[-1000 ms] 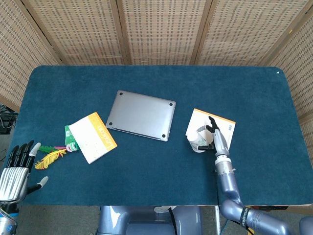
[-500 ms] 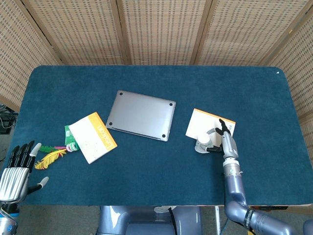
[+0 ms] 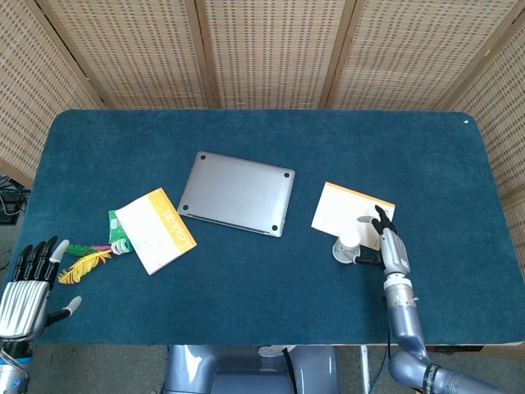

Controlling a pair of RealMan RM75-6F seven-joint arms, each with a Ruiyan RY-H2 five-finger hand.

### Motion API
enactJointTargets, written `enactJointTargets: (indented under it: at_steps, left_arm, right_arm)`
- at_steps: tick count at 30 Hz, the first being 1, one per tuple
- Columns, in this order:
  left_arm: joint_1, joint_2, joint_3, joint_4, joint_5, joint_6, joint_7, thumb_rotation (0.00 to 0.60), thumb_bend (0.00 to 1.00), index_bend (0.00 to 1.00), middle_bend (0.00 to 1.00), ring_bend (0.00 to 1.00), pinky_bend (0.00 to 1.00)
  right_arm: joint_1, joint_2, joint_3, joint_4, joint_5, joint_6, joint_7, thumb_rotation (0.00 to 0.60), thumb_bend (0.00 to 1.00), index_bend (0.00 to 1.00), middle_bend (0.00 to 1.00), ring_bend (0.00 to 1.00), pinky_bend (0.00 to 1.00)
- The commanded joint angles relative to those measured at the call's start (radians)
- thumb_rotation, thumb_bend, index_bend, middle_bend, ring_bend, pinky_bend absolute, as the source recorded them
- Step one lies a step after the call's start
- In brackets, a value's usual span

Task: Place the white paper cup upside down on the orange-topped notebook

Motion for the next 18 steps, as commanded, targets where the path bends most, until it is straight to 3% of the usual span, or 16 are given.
enactJointTargets:
  at_steps: [1,11,18]
  left_arm:
    - [0.001,0.001,0.0,-0.001,0.001,0.002,-0.002,0.6,0.19,0.0,0.0,0.0,0.0]
    - [0.005,0.012,-0.006,-0.006,-0.004,0.012,-0.018,0.6,0.19,0.0,0.0,0.0,0.0]
    - [0.006,0.017,-0.015,-0.001,-0.021,0.013,-0.033,0.6,0.19,0.0,0.0,0.0,0.0]
  right_arm:
    - [-0.027,0.047,-0.021,-0.056,-0.046,0.022,0.016,0.6,0.29,0.2,0.0,0.0,0.0]
    - [-0.101,0.188,-0.098,-0.186,-0.227,0.119,0.028,0.6,0.29,0.14,0.0,0.0,0.0]
    - [-0.138,0.257,-0.179,-0.144,-0.412,0.239,-0.143,0.6,0.2,0.12,0.0,0.0,0.0]
